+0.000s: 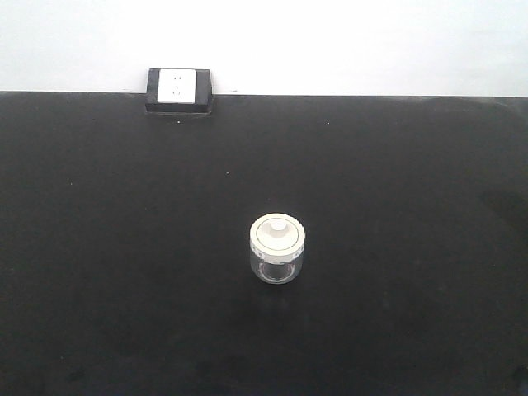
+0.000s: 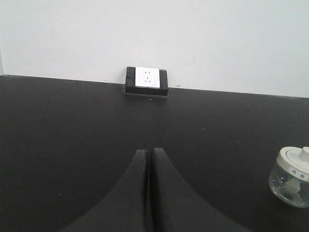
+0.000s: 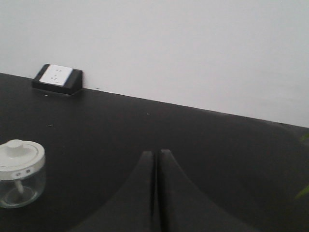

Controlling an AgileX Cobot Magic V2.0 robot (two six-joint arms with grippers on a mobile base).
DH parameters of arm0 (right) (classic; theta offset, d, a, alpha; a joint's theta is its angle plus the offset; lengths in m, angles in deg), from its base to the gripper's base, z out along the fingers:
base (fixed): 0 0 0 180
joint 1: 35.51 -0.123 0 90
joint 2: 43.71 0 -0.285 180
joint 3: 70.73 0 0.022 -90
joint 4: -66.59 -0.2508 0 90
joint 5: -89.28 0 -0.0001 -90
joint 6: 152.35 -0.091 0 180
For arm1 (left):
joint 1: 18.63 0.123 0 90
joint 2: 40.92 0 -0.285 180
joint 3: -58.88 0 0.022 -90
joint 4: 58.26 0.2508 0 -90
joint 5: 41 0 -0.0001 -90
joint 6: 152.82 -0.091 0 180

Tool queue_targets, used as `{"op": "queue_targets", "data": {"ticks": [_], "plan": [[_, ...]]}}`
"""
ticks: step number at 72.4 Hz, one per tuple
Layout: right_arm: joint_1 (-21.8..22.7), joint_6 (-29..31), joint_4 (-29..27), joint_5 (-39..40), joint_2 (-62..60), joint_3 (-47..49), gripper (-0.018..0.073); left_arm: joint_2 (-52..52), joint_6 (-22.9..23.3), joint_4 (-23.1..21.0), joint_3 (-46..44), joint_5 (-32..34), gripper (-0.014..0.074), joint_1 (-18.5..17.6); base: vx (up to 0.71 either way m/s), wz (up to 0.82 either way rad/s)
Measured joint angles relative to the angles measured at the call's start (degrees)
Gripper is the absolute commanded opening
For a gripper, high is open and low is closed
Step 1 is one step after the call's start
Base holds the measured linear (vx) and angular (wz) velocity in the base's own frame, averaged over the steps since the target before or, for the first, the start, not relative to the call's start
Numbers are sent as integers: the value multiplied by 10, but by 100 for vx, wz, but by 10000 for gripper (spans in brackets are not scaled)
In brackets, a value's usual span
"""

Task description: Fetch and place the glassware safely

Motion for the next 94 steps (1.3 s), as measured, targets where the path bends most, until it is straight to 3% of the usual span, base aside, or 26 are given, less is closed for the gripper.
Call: {"op": "queue_targets", "data": {"ticks": [12,32,94], "plan": [[36,-76,63,25,-44,-56,-8,0,0,0,0,0,-7,0,0,0],[40,-169,153,43,-108,-122,-8,0,0,0,0,0,-7,0,0,0],[40,-195,160,30,-159,-124,-8,0,0,0,0,0,-7,0,0,0]]}}
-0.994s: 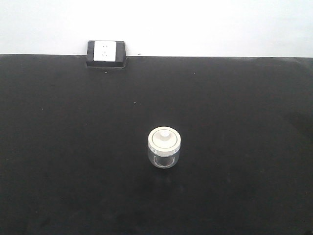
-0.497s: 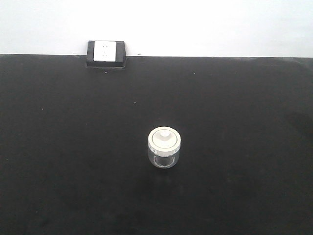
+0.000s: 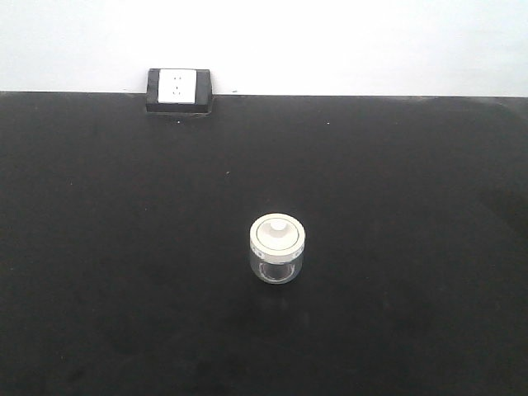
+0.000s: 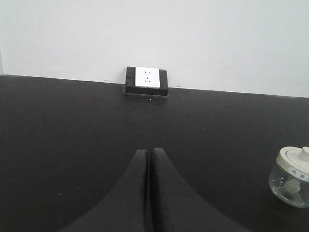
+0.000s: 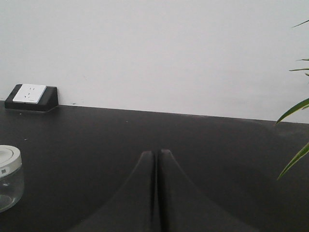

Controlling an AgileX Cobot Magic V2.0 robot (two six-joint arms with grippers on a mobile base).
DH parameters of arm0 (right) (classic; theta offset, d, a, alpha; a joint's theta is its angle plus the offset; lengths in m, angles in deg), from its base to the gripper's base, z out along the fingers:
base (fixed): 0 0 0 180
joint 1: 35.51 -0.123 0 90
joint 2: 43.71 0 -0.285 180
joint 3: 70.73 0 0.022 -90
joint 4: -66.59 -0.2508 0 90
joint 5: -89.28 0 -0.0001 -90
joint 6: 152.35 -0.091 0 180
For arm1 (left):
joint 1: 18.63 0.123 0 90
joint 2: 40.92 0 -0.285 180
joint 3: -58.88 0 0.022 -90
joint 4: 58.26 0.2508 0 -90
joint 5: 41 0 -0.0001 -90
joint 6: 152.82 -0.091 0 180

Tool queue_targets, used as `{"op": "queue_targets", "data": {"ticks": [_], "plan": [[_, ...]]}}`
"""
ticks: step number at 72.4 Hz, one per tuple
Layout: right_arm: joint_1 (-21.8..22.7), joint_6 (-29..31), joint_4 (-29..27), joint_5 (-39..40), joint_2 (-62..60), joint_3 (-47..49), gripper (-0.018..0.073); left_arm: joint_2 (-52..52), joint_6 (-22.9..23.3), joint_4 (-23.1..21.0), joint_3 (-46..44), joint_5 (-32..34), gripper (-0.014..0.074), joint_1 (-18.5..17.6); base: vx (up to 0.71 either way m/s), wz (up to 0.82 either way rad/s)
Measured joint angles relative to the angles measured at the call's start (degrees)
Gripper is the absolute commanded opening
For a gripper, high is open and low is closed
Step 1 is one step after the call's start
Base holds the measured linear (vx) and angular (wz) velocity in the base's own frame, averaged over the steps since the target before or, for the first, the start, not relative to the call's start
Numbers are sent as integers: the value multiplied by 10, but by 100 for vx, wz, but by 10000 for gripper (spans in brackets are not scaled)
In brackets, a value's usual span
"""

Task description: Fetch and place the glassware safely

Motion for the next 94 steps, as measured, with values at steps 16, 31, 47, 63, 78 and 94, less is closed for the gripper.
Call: {"op": "queue_targets", "data": {"ticks": [16,31,47,63,78,94], "plan": [[0,0,0,0,0,0,-8,0,0,0,0,0,-7,0,0,0],[0,0,0,0,0,0,-8,0,0,0,0,0,-7,0,0,0],[0,0,0,0,0,0,-8,0,0,0,0,0,-7,0,0,0],[0,0,0,0,0,0,-8,0,0,0,0,0,-7,0,0,0],[0,0,0,0,0,0,-8,0,0,1,4,0,-7,0,0,0],[0,0,0,0,0,0,-8,0,0,25,6,-3,-7,0,0,0]]}}
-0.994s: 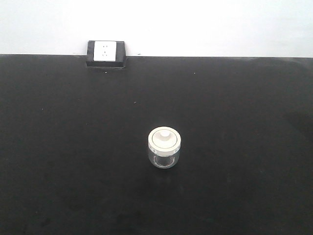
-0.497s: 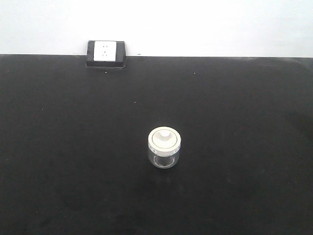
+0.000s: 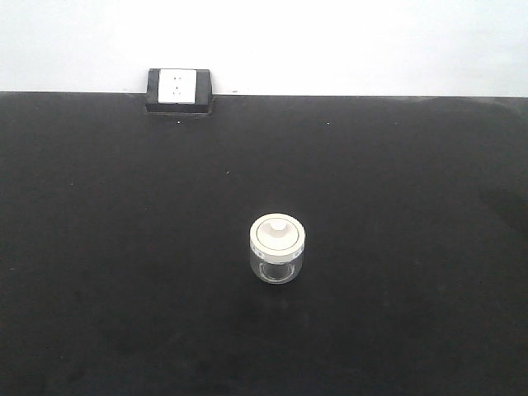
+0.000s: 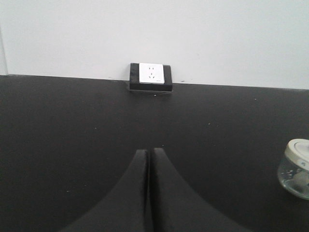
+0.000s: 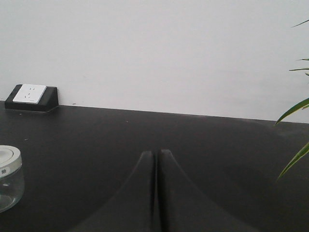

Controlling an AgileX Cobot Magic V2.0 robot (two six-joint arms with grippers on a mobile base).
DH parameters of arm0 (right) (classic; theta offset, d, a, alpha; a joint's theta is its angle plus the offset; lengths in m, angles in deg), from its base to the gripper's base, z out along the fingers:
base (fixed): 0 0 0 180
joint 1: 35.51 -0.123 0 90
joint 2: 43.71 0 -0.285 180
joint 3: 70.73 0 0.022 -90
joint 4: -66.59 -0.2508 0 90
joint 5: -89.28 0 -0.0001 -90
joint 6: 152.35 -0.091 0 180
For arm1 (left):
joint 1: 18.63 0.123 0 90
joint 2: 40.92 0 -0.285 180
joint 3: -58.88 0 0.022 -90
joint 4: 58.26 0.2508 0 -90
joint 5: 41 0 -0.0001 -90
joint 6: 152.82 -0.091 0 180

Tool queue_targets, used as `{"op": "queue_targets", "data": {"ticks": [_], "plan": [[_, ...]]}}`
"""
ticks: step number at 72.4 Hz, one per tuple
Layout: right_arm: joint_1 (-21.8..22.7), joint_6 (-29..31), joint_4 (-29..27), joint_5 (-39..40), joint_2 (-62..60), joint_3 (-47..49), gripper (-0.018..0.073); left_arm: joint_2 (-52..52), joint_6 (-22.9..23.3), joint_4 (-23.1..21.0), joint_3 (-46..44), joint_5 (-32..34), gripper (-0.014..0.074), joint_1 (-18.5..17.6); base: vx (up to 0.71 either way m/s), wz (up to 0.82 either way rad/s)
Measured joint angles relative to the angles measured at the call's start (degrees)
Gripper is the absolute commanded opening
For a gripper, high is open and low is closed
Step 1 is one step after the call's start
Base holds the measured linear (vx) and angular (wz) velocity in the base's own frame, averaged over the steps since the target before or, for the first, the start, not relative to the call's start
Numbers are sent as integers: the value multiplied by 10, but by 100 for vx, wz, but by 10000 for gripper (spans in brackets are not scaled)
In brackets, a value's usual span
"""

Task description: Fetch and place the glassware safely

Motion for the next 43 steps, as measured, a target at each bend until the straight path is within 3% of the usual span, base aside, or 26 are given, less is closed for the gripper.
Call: {"op": "queue_targets", "data": {"ticks": [27,34,43], "plan": [[0,0,0,0,0,0,-8,0,-2,14,0,0,-7,0,0,0],[0,0,0,0,0,0,-8,0,-24,23,2,7,-7,0,0,0],[0,0,0,0,0,0,-8,0,-66,32,27,73,-7,0,0,0]]}}
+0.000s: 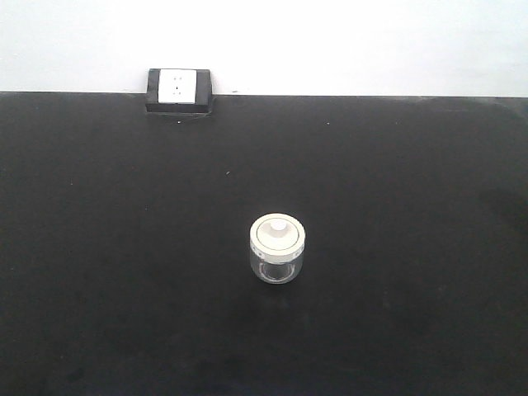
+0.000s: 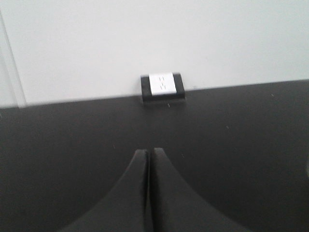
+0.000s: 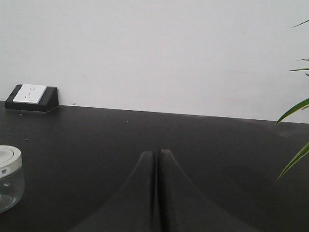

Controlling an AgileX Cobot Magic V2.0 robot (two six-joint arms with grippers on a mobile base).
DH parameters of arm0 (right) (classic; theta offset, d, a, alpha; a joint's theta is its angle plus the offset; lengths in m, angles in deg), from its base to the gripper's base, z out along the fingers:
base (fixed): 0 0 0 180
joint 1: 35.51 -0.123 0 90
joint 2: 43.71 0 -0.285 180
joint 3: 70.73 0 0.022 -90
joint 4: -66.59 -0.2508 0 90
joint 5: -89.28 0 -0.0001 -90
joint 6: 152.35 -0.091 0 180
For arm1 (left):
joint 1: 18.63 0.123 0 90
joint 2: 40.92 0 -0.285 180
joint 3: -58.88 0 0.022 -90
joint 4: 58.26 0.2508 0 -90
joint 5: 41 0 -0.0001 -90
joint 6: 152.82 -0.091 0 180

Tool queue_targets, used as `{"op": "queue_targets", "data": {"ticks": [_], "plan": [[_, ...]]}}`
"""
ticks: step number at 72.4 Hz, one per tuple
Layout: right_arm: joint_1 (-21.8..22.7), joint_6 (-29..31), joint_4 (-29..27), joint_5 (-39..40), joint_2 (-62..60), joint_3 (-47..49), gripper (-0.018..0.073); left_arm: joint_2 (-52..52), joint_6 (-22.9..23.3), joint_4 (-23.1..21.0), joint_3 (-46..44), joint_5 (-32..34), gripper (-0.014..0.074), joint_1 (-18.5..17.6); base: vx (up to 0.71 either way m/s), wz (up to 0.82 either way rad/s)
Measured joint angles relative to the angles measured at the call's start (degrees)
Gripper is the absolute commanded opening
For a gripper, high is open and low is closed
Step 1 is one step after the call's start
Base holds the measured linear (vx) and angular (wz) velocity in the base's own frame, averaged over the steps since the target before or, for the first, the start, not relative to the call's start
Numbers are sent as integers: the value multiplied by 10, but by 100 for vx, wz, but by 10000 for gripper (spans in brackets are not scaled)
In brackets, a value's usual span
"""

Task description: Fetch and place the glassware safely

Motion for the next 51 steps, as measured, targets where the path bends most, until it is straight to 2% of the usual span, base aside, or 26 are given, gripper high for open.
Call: {"op": "queue_targets", "data": {"ticks": [9,16,31,51], "plan": [[0,0,0,0,0,0,-8,0,-8,0,44,63,-7,0,0,0],[0,0,0,0,0,0,-8,3,10,0,83,95,-7,4,0,0],[0,0,0,0,0,0,-8,35,47,0,98,111,-7,30,0,0],[0,0,0,-2,0,0,-8,36,54,0,98,99,-7,30,0,0]]}}
